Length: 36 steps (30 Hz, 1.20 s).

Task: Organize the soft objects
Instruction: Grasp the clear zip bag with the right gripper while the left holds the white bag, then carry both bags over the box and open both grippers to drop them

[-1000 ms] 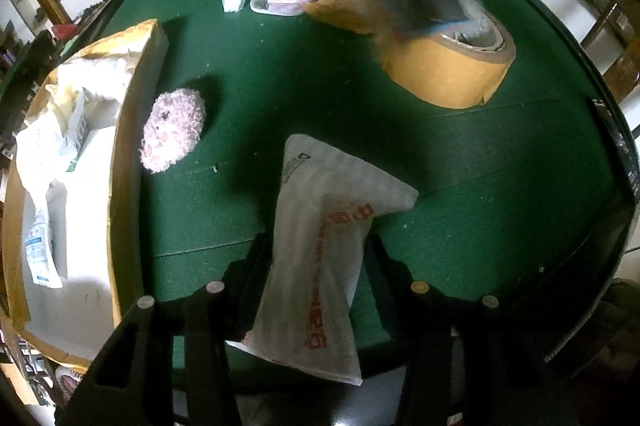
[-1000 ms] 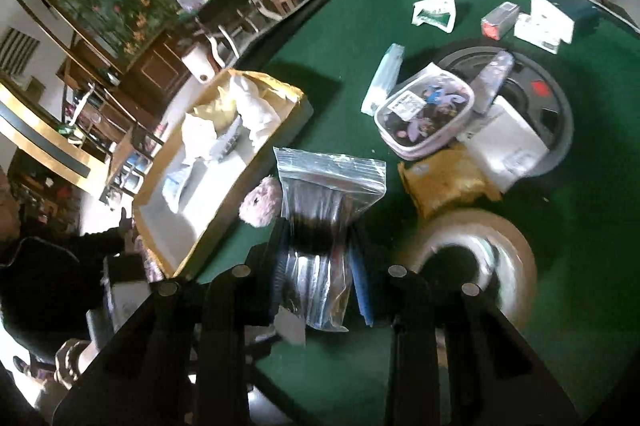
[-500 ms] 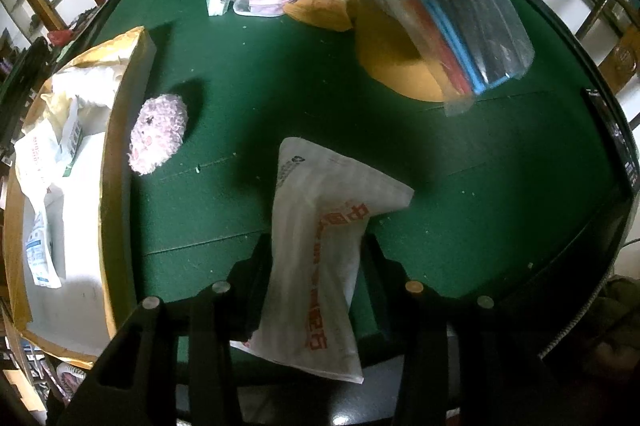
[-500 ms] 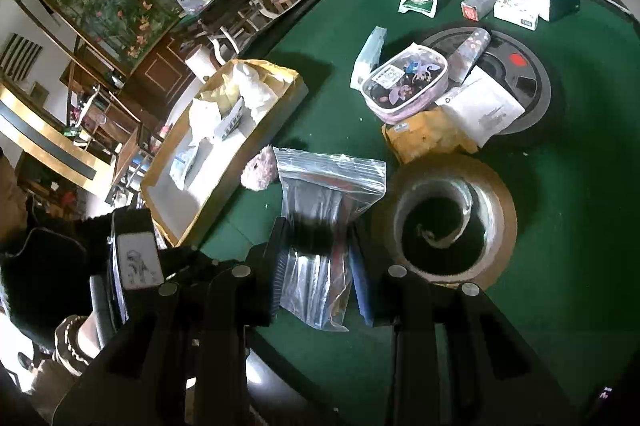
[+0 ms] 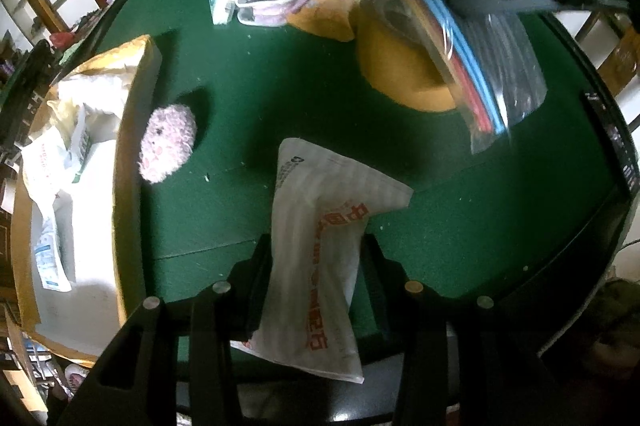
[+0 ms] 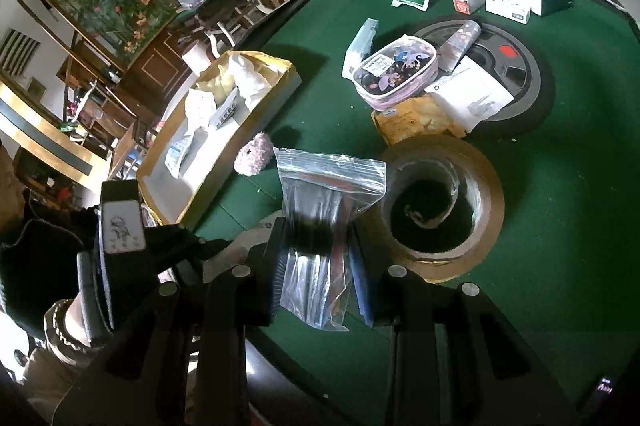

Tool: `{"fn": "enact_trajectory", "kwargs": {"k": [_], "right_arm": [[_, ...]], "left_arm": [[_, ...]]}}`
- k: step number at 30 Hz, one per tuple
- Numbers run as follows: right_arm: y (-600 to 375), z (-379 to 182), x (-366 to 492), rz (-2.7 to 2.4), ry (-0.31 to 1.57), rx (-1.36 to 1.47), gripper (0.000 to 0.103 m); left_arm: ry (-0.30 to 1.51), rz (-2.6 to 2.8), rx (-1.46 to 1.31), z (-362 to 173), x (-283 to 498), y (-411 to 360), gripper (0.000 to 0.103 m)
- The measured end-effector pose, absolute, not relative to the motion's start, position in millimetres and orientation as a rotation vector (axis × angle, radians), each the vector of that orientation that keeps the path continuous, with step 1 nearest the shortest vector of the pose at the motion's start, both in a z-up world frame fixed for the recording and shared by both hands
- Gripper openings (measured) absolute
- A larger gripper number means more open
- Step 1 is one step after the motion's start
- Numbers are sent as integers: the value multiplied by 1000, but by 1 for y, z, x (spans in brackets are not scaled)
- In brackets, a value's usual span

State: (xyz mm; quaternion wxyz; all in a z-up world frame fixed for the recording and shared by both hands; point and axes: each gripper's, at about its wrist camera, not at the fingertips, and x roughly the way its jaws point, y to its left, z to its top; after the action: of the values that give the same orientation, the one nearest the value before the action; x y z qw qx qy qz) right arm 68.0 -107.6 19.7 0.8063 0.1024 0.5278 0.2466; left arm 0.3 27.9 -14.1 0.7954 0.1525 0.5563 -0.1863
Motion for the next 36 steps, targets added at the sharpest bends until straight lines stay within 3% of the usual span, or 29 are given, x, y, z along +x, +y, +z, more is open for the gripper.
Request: {"fn": "enact_trajectory", "kwargs": {"k": [20, 36], "right_arm": [[-96, 18, 63, 570, 1134, 225, 29], [-71, 12, 70, 602, 1157, 210, 29]], "left_arm": [[1123, -293, 205, 62, 24, 112, 43], [1243, -58, 58, -1, 71, 212, 43]]}}
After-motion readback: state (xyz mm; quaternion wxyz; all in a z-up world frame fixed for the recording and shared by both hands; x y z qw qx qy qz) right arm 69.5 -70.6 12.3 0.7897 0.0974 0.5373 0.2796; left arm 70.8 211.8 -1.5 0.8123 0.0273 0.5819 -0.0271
